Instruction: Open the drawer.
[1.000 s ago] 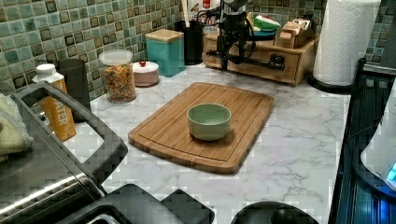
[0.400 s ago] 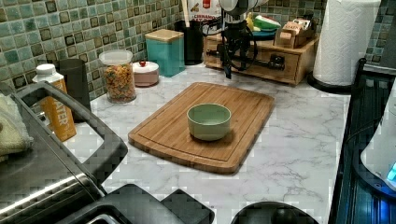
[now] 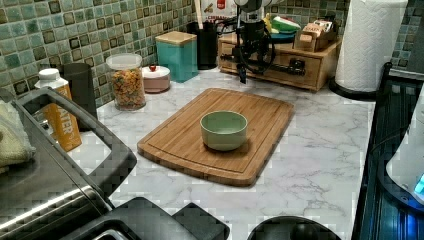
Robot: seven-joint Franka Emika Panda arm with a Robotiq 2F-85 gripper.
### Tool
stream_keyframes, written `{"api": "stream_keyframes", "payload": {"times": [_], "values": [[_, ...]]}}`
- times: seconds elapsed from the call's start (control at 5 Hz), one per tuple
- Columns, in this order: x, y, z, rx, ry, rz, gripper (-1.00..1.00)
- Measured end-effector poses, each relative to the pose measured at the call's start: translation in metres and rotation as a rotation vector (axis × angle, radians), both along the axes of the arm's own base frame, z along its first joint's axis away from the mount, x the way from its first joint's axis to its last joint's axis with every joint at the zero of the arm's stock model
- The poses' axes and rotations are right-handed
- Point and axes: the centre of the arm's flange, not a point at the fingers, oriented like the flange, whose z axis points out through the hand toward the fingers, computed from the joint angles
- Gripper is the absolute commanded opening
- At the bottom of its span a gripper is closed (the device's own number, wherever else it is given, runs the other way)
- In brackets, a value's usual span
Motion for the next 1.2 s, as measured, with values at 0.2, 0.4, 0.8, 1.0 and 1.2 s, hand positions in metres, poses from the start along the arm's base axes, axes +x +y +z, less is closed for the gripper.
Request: {"api": "stream_keyframes", "payload": {"times": [0.2,0.4,0.8,1.0,1.2], "values": [[0.007,0.009,-0.002,0.049,-0.022,-0.052,1.00],[0.019,0.038,-0.006,0.062,-0.034,-0.120,1.00],[0.047,0.136,-0.010,0.077,0.028,-0.239,1.00],[0.056,0.196,-0.012,0.077,0.042,-0.166,1.00],[0.056,0.211,-0.013,0.034,0.055,-0.088,1.00]]}}
